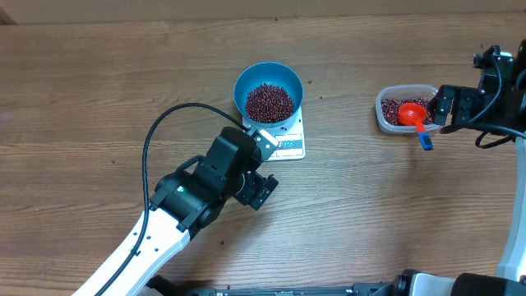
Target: Scoop item into bowl and weigh 150g on scale
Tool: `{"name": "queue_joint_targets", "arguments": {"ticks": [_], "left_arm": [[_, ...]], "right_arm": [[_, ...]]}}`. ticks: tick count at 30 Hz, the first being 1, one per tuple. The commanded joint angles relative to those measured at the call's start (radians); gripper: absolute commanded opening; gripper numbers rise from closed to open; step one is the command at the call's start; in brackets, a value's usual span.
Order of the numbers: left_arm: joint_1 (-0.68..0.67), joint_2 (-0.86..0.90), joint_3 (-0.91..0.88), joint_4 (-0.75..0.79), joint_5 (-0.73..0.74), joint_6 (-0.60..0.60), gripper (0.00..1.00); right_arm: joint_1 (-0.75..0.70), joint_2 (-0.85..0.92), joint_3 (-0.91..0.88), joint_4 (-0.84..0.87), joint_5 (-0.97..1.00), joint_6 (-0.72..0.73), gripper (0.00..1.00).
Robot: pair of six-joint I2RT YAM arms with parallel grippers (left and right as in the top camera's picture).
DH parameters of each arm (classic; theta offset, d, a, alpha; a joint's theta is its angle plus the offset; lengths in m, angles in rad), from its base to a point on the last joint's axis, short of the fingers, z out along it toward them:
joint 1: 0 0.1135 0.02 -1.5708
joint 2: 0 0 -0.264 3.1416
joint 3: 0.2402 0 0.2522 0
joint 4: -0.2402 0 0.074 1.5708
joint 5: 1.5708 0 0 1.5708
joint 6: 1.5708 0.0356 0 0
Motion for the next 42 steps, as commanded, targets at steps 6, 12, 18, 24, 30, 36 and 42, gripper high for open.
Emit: {"name": "queue_joint_targets", "arguments": {"ticks": [6, 12, 18, 24, 30, 36, 42], "left_arm": [[0.001, 0.008, -0.002, 0.003, -0.007, 0.012, 0.99], [0.001, 0.008, -0.002, 0.003, -0.007, 0.012, 1.0], [0.001, 0.008, -0.002, -0.002, -0.014, 0.013, 0.99], [0.003, -0.011, -0.002, -0.076, -0.021, 0.018, 0.99], [0.036, -0.095, -0.002, -0.184, -0.021, 0.027, 0.99], [0.106, -0.214, -0.002, -0.222, -0.016, 0.027, 0.99], [0.163, -0.324, -0.002, -0.219, -0.016, 0.026, 0.99]], "right_arm": [[-0.001, -0.003, 0.021, 0.004, 0.005, -0.007, 1.0], [-0.001, -0.003, 0.021, 0.004, 0.005, -0.007, 1.0], [-0.001, -0.003, 0.021, 0.004, 0.005, -0.007, 1.0], [-0.001, -0.003, 0.021, 0.004, 0.005, -0.007, 1.0], [-0.001, -0.003, 0.021, 0.004, 0.005, -0.007, 1.0], [-0.001, -0.003, 0.021, 0.004, 0.005, -0.007, 1.0], [-0.001, -0.003, 0.021, 0.004, 0.005, -0.007, 1.0]]}}
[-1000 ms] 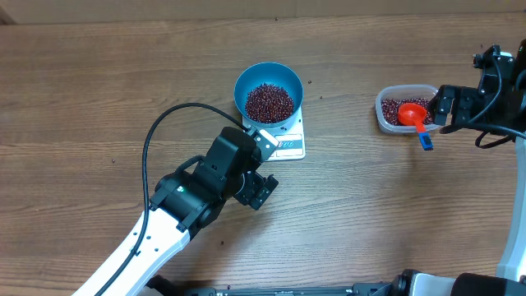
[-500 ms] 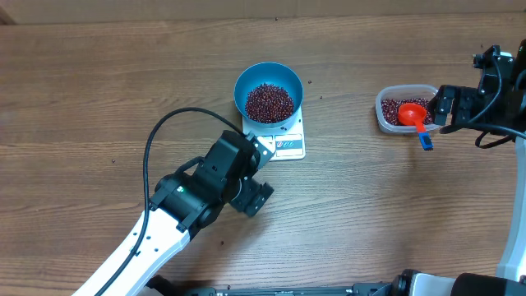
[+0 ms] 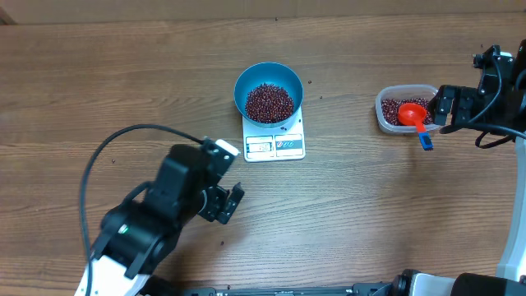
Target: Scoop item into bowl and weigh 150g on scale
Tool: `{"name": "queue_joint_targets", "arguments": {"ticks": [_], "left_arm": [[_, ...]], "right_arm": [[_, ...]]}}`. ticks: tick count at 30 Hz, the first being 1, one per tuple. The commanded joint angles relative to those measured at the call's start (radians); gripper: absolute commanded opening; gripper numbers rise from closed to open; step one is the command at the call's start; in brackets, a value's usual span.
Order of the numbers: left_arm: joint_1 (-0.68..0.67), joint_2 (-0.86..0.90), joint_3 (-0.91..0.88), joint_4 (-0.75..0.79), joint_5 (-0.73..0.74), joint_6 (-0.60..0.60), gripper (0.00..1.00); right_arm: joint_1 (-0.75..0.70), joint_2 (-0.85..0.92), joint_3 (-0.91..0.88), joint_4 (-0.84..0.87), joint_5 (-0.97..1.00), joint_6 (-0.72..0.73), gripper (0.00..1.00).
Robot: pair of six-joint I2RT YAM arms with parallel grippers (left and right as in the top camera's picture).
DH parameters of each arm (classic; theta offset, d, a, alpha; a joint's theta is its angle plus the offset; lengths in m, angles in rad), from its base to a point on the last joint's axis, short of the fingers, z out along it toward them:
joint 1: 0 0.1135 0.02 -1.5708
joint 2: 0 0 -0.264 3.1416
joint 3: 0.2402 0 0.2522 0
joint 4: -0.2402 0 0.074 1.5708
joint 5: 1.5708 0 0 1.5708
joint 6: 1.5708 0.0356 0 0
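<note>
A blue bowl (image 3: 268, 85) of dark red beans stands on the white scale (image 3: 275, 146) at the table's middle. At the right, a clear plastic container (image 3: 388, 115) holds more beans, and the red scoop (image 3: 410, 113) lies in it, its blue-tipped handle sticking out over the front rim. My right gripper (image 3: 441, 108) sits just right of the container, open, apart from the scoop. My left gripper (image 3: 231, 204) hovers left of and nearer than the scale, open with nothing in it.
The left arm's black cable (image 3: 107, 152) loops over the table at the left. The right arm's body and cables (image 3: 493, 90) fill the far right edge. The wooden table (image 3: 362, 214) lies bare around the scale.
My left arm has drawn back to the lower left, away from the scale's front corner, so the whole scale face now shows. The right arm, scoop, bowl and container have not moved.
</note>
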Motion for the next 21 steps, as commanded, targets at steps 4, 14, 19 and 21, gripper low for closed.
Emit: {"name": "queue_joint_targets", "arguments": {"ticks": [4, 14, 19, 21], "left_arm": [[0.062, -0.103, -0.002, 0.032, -0.001, 0.015, 0.99], [0.163, -0.198, -0.003, 0.208, 0.003, 0.008, 0.99], [0.204, -0.243, -0.025, 0.269, 0.003, 0.008, 0.99], [0.215, -0.266, -0.059, 0.32, 0.003, 0.007, 0.99]], "right_arm": [[-0.001, -0.003, 0.021, 0.005, 0.005, -0.007, 1.0], [-0.001, -0.003, 0.021, 0.005, 0.005, -0.007, 1.0], [-0.001, -0.003, 0.021, 0.005, 0.005, -0.007, 1.0], [-0.001, -0.003, 0.021, 0.005, 0.005, -0.007, 1.0]]}}
